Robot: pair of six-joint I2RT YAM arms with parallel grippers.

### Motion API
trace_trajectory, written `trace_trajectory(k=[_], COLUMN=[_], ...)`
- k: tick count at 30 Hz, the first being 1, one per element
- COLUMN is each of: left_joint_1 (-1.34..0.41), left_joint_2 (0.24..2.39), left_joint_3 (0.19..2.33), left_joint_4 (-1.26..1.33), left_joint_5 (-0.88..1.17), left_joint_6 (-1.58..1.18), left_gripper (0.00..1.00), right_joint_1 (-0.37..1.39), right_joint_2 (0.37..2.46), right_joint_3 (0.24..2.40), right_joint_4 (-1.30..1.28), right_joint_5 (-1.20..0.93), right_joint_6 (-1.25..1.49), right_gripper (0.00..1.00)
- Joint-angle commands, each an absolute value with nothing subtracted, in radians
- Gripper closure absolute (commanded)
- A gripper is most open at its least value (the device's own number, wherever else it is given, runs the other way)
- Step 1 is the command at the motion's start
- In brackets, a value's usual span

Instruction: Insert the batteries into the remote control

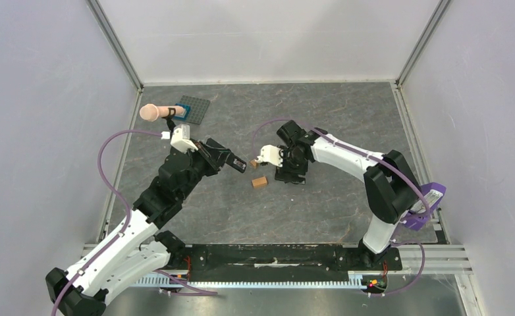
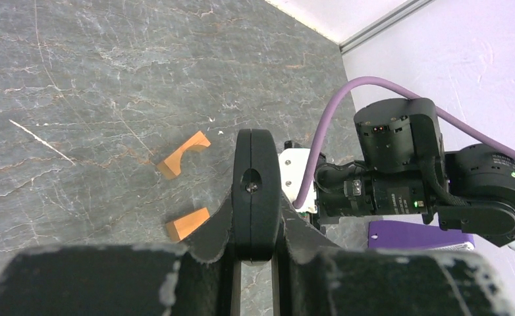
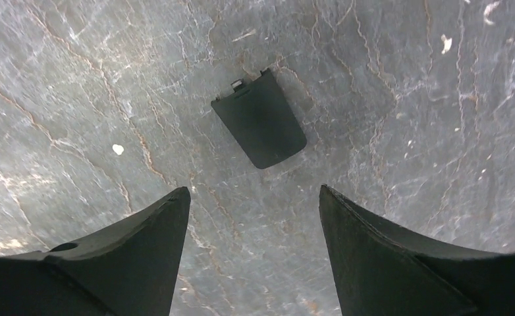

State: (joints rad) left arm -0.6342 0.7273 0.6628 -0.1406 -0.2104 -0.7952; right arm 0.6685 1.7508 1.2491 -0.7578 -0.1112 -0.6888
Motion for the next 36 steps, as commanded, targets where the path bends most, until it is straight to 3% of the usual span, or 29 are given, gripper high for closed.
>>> trace_trajectory(k=[1, 19, 23, 30, 36], left_joint_1=[-0.628, -0.594, -0.584, -0.576, -0.574], left_joint_2=[0.712, 0.722, 0.727, 0.732, 0.730], left_joint_3=[0.710, 0.727, 0.740, 0.742, 0.729], left_joint_4=[-0.130, -0.143, -0.156, -0.161, -0.155], left_joint_5=[-0.260, -0.270, -0.267, -0.259, -0.247], left_joint_6=[-0.787, -0.787, -0.788, -0.796, -0.811], left_gripper=[0.98, 0.98, 0.98, 0.98, 0.98], right_joint_1=[0.663, 0.607, 0.604, 0.604, 0.604], right_joint_2=[1.796, 1.987, 1.994, 1.999, 1.974], right_joint_3=[1.323, 1.385, 1.356, 1.283, 1.218], right_joint_4=[-0.787, -0.791, -0.778, -0.752, -0.730], right_joint_5=[-0.176, -0.223, -0.234, -0.257, -0.256], right_joint_6=[-0.874, -1.002, -1.011, -0.996, -0.935], right_gripper=[0.25, 0.31, 0.36, 0.57, 0.62])
